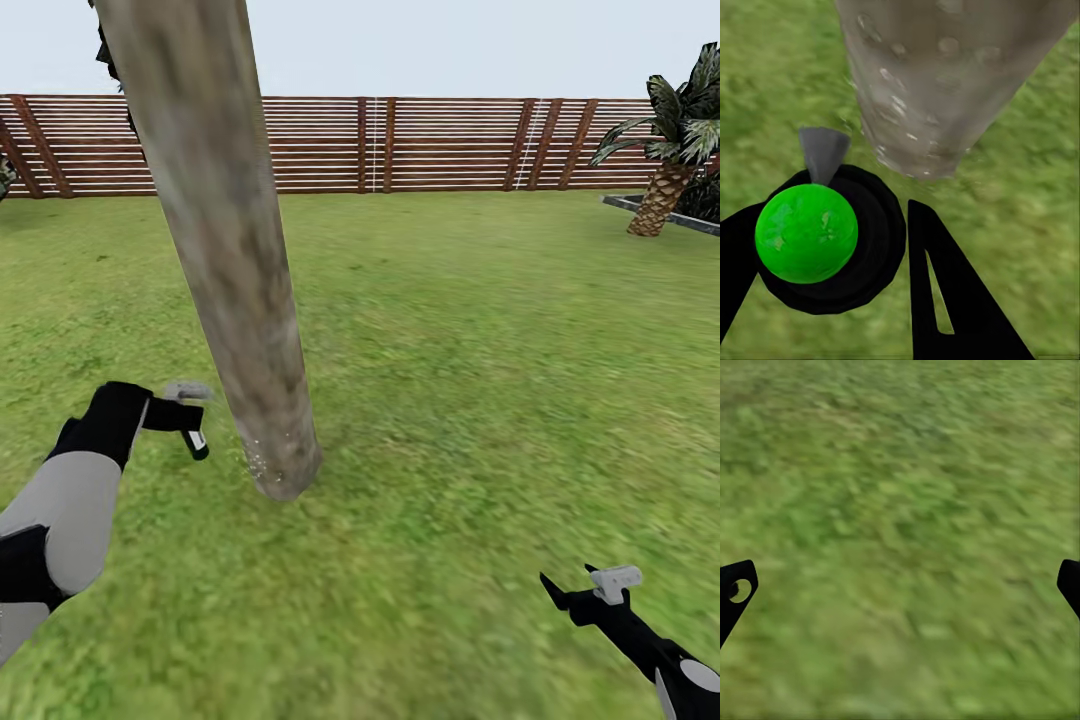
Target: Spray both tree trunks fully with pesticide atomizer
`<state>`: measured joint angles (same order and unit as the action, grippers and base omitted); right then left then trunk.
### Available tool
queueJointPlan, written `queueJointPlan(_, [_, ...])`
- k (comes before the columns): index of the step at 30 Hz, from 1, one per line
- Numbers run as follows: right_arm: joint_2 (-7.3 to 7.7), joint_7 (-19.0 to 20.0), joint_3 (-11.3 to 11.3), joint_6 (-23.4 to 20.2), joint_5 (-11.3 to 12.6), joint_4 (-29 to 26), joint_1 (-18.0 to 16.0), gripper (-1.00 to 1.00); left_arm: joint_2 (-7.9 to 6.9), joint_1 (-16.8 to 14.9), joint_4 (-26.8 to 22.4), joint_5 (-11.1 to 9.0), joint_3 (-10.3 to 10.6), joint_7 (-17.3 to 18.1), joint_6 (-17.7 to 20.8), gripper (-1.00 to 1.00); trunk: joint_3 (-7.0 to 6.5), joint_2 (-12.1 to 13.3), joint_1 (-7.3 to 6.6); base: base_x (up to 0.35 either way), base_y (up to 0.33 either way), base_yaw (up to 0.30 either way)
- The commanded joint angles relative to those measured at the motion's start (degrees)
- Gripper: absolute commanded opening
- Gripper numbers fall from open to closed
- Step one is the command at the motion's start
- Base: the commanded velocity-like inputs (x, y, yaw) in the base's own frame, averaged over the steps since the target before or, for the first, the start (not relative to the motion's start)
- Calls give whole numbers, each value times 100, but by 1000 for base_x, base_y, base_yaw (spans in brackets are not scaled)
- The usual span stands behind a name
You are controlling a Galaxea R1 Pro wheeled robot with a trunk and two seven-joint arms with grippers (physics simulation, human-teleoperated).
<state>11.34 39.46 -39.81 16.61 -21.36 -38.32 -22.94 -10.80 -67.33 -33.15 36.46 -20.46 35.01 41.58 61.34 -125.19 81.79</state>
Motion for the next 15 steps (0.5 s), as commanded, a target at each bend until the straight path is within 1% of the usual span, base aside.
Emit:
queueJointPlan(1, [0,0,0,0,0,0,0,100,11,13,2,-5,1,-2,-18,-100,0,0,0,0,0,0])
queueJointPlan(3, [0,0,0,0,0,0,0,100,35,114,55,-16,-17,7,-66,-100,0,0,0,0,0,0])
queueJointPlan(4, [0,0,0,0,0,0,0,100,46,263,36,-27,-30,11,-85,-100,0,0,0,0,0,0])
queueJointPlan(6, [-6,0,0,0,0,0,0,100,53,414,15,-39,-46,-28,-90,-100,0,0,0,-136,-35,0])
queueJointPlan(12, [-5,0,0,0,0,0,0,100,81,480,16,-48,-54,-182,-77,-100,0,0,0,-273,-158,0])
queueJointPlan(14, [-9,0,0,0,0,0,0,100,112,483,61,-57,-54,-412,-72,-100,0,0,0,-228,-196,0])
queueJointPlan(15, [-11,0,0,0,0,0,0,100,151,483,64,-59,-54,-515,-72,-100,0,0,0,-92,-220,0])
